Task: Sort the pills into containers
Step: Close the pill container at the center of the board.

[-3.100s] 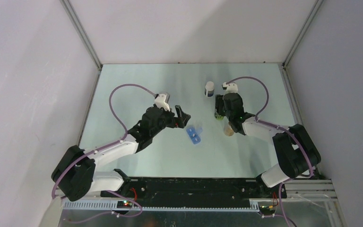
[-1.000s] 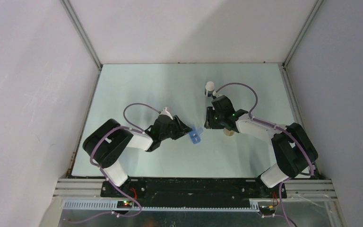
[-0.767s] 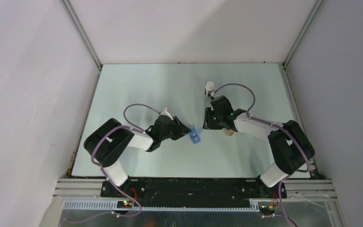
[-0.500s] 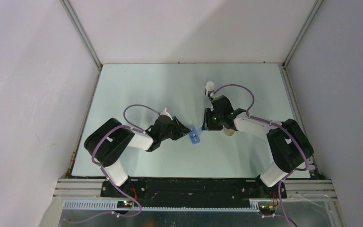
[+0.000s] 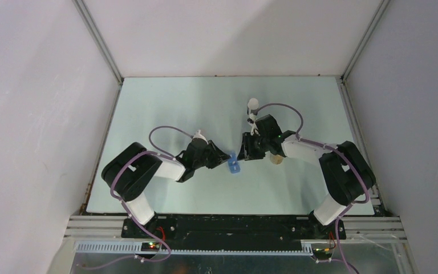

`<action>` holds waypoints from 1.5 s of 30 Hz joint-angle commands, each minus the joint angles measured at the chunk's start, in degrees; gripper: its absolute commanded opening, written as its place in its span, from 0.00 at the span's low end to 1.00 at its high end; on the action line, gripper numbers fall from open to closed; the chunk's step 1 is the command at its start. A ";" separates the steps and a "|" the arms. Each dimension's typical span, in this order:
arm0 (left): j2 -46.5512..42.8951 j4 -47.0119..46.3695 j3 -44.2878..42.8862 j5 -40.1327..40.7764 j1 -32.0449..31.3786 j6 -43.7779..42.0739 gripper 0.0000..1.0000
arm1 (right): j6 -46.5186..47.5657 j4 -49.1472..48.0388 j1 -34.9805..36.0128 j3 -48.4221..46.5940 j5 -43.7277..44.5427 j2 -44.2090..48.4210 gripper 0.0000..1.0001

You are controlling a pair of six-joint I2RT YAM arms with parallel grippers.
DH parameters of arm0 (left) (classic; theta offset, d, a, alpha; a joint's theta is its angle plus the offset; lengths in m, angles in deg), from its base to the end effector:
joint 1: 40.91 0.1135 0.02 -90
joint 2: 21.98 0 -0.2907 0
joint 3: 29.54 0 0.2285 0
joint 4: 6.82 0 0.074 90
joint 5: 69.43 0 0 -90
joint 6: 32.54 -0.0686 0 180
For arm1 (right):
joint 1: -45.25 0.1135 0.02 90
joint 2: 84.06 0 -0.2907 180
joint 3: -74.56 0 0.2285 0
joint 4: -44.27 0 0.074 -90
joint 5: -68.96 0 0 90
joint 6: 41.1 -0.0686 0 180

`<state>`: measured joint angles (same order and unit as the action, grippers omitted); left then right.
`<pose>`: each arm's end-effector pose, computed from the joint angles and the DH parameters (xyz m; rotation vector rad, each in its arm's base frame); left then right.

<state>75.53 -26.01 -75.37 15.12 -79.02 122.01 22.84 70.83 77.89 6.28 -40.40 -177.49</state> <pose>0.2475 -0.2024 0.1460 -0.4802 2.3142 -1.0825 0.2658 0.1972 0.1977 -0.3027 2.5846 0.8282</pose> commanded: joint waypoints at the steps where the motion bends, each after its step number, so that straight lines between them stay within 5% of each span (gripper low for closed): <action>1: -0.39 2.45 -1.06 2.88 0.34 0.21 0.30 | 1.22 -3.13 0.16 -1.92 -5.47 -1.47 0.45; 19: -2.62 0.51 0.09 1.86 0.32 2.40 0.34 | 0.98 -6.21 3.04 -1.96 3.47 -5.57 0.46; 30: -5.98 -1.97 1.94 2.28 0.29 2.24 0.49 | 0.31 -7.04 3.98 -1.96 5.13 -4.90 0.46; 33: -7.25 -2.71 2.79 3.49 0.05 0.19 0.63 | 0.00 -7.12 3.93 -1.96 5.00 -4.23 0.46; 39: -7.61 -6.18 4.96 3.49 -0.29 -3.95 0.72 | -0.64 -7.46 4.19 -1.96 4.34 -4.41 0.46; 45: -5.65 -12.09 7.31 1.09 -0.61 -3.32 0.65 | -2.22 -8.31 4.35 -1.96 3.75 -5.02 0.49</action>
<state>69.48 -32.00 -69.10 16.83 -79.04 120.20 22.18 64.73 81.85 6.22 -36.51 -182.88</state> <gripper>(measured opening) 0.695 0.482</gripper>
